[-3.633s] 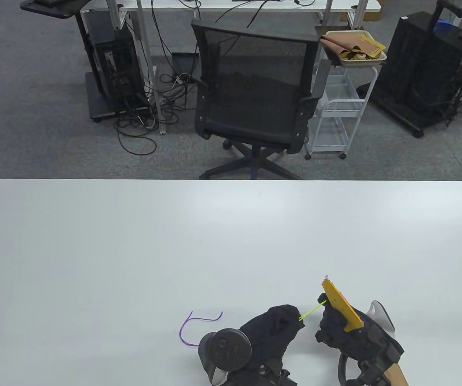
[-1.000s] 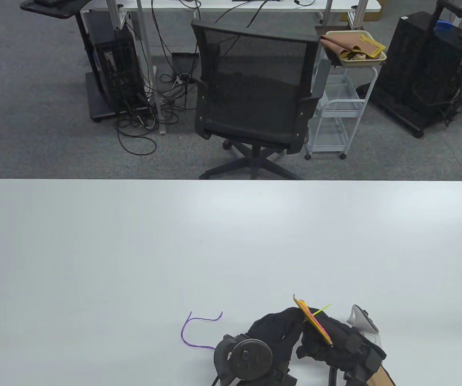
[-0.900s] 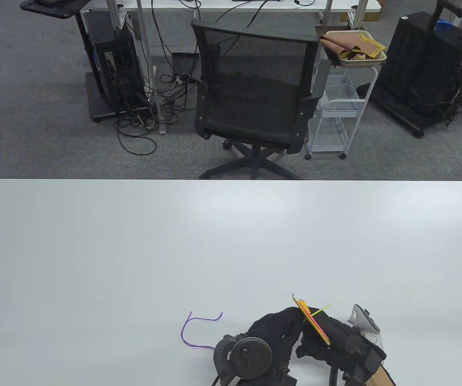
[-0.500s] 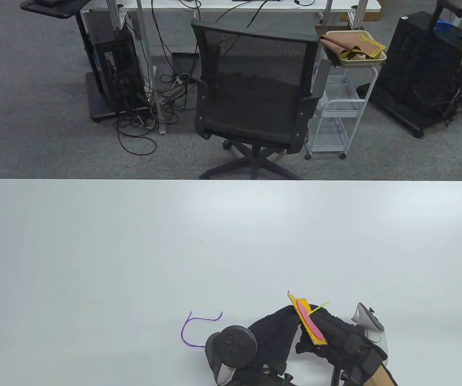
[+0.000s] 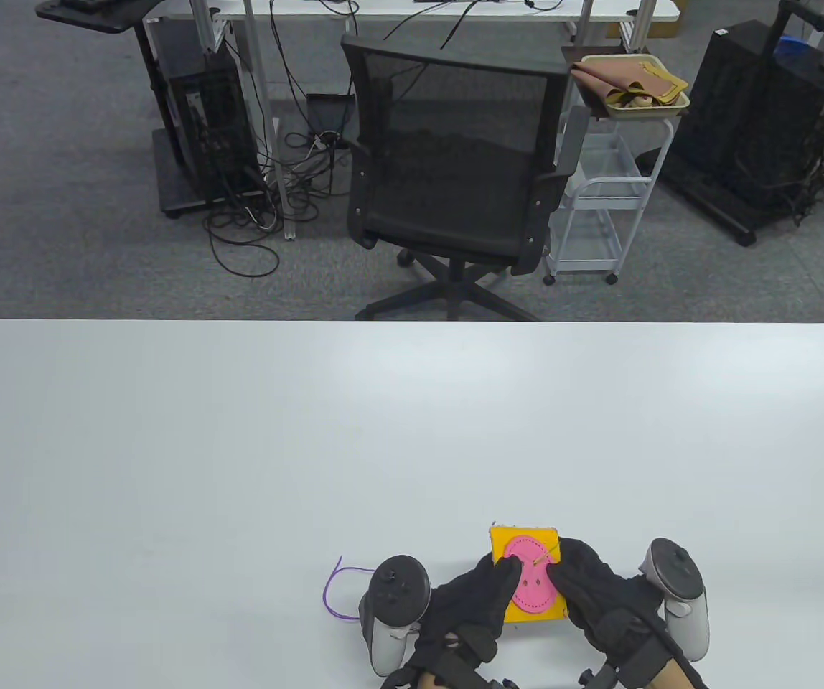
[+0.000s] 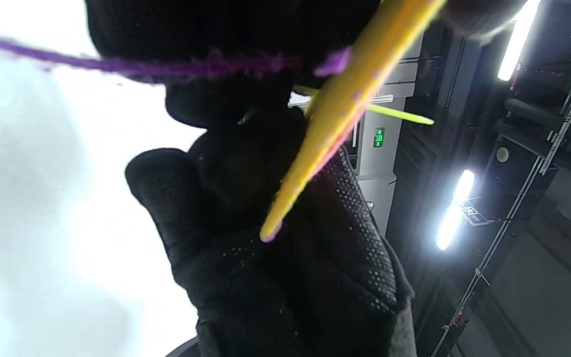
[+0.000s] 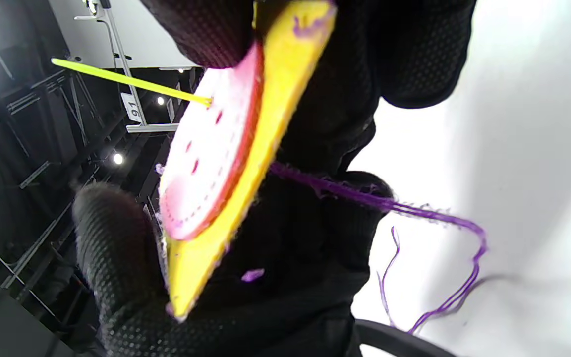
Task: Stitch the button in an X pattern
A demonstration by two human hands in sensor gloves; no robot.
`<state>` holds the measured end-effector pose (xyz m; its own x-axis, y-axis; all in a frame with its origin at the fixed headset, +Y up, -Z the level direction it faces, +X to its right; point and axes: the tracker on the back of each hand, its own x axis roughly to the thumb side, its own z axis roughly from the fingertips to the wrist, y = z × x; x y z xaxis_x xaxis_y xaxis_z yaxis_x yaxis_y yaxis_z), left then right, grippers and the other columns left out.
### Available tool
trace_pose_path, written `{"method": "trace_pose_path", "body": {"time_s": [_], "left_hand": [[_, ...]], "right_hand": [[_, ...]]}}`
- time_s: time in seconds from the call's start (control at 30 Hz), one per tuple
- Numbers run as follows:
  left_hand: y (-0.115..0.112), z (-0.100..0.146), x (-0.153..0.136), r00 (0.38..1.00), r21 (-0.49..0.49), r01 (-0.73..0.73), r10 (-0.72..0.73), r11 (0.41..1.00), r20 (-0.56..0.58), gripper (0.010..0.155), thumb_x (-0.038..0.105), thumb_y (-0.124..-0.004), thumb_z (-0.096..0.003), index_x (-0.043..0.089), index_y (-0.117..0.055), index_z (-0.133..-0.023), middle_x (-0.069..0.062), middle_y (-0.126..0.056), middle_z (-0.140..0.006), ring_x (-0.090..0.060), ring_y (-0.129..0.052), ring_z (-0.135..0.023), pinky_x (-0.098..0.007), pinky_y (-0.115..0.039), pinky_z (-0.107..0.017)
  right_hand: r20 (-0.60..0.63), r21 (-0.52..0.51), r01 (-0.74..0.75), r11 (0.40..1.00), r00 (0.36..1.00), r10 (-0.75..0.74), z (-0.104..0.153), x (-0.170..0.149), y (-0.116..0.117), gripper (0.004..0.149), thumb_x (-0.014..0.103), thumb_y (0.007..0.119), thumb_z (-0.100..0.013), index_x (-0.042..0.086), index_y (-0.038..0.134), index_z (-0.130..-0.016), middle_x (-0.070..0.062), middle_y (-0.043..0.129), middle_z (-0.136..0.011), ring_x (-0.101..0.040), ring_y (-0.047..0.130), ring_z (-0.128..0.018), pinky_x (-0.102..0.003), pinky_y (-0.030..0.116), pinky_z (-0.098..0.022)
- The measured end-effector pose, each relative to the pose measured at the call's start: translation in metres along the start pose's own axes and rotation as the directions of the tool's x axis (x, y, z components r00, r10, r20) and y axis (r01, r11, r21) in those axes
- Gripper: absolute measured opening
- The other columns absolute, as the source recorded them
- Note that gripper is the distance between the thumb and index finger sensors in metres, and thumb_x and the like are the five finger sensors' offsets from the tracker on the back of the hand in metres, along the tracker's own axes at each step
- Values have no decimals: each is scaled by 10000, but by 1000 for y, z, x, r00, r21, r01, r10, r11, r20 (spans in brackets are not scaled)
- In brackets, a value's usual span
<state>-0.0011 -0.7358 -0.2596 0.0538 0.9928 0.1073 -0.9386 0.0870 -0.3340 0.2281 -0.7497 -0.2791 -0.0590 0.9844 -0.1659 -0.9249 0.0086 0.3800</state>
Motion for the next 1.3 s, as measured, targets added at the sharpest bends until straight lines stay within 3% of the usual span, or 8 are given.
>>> {"method": "trace_pose_path", "body": {"time_s": [0.1, 0.5, 0.67, 0.77, 0.93, 1.3], "left_hand": [[-1, -1, -2, 1000, 0, 4, -4, 1000, -9, 588, 481, -630, -565, 101, -707, -1007, -168, -860, -984, -405, -926, -795, -546, -779, -518], [0, -5, -11, 998, 67, 56, -56, 996, -3, 521, 432, -643, -561, 130, -737, -976, -105, -928, -918, -311, -983, -745, -500, -811, -526], [4, -4, -15, 1000, 104, 30, -31, 994, 4, 518, 432, -636, -562, 135, -732, -975, -87, -935, -911, -289, -991, -741, -484, -822, -523], [5, -5, -16, 1000, 100, -6, 5, 995, 12, 516, 436, -630, -565, 141, -725, -979, -77, -935, -912, -276, -994, -744, -476, -827, -527], [4, -5, -17, 999, 76, -36, 35, 996, 15, 517, 434, -630, -566, 138, -725, -979, -79, -935, -913, -280, -993, -746, -478, -825, -530], [-3, -7, -19, 1000, 46, 9, -9, 999, 6, 523, 427, -639, -561, 117, -737, -971, -93, -950, -893, -290, -1003, -726, -486, -828, -515]], "right_hand": [[8, -31, -47, 998, 999, 47, 1, 1, -1, 484, 302, 618, -562, 161, 448, -992, -57, 825, -797, -228, 851, -680, -507, 683, -675], [-25, -149, -247, 958, 969, 246, 4, 3, -2, 544, 360, 626, -560, 166, 413, -1021, -124, 763, -856, -292, 784, -730, -557, 603, -697], [52, -229, -257, 939, 960, 276, 11, 13, -4, 648, 397, 635, -557, 212, 255, -1049, -190, 514, -1030, -361, 586, -899, -617, 439, -764], [121, -259, -267, 928, 945, 306, 13, 17, -3, 624, 381, 636, -558, 271, 249, -1035, -202, 355, -1086, -378, 452, -967, -638, 332, -791], [181, -219, -264, 939, 935, 305, 12, 17, 2, 546, 367, 634, -561, 339, 336, -1017, -193, 215, -1111, -379, 324, -1006, -637, 215, -805], [155, -198, -324, 925, 922, 356, 7, 9, 10, 485, 334, 639, -559, 322, 437, -999, -194, 224, -1107, -377, 330, -997, -630, 209, -804]]}}
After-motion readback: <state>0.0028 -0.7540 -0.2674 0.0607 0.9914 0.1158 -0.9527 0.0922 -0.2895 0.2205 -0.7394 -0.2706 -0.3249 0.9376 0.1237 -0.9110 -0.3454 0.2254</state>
